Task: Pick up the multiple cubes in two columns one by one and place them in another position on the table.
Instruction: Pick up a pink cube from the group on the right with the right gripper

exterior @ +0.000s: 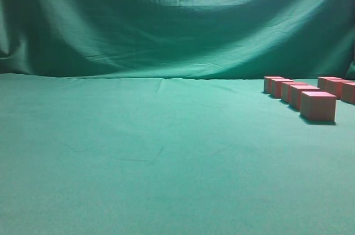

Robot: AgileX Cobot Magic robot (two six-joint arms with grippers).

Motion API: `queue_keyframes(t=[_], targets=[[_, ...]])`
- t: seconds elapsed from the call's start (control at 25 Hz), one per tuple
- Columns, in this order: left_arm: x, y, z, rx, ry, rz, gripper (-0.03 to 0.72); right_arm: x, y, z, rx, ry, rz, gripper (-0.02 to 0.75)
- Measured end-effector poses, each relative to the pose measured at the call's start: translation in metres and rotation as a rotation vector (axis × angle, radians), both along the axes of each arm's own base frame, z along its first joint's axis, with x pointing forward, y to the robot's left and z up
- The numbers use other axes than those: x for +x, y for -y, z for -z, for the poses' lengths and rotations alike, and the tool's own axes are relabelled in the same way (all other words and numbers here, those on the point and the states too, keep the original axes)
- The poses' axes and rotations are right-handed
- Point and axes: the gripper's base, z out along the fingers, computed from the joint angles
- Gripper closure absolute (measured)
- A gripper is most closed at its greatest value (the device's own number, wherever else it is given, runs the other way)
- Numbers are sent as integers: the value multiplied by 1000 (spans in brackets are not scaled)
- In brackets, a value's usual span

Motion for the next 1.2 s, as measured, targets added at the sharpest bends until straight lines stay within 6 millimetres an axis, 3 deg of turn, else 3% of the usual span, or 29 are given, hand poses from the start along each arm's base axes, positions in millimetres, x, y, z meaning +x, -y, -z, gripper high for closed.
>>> queue_keyframes(t=[0.2,0.32,0.52,0.6,0.68,0.88,1.0,1.2], targets=[[0,0,0,0,0,0,688,0,-1,-1,30,11,-1,738],[0,0,0,0,0,0,688,2,-4,-10,186,84,6,738],[0,0,0,0,0,0,688,4,2,-33,332,321,64,738],[0,0,0,0,0,0,688,3,3,-40,349,350,65,738],[0,0,0,0,0,0,688,0,1,-60,355,362,41,738],[0,0,0,0,0,0,688,7,-9,-97,319,133,-27,738],[0,0,0,0,0,0,688,19,-15,-105,294,-52,-56,738],[0,0,0,0,0,0,688,36,-18,-109,283,-160,-52,738]])
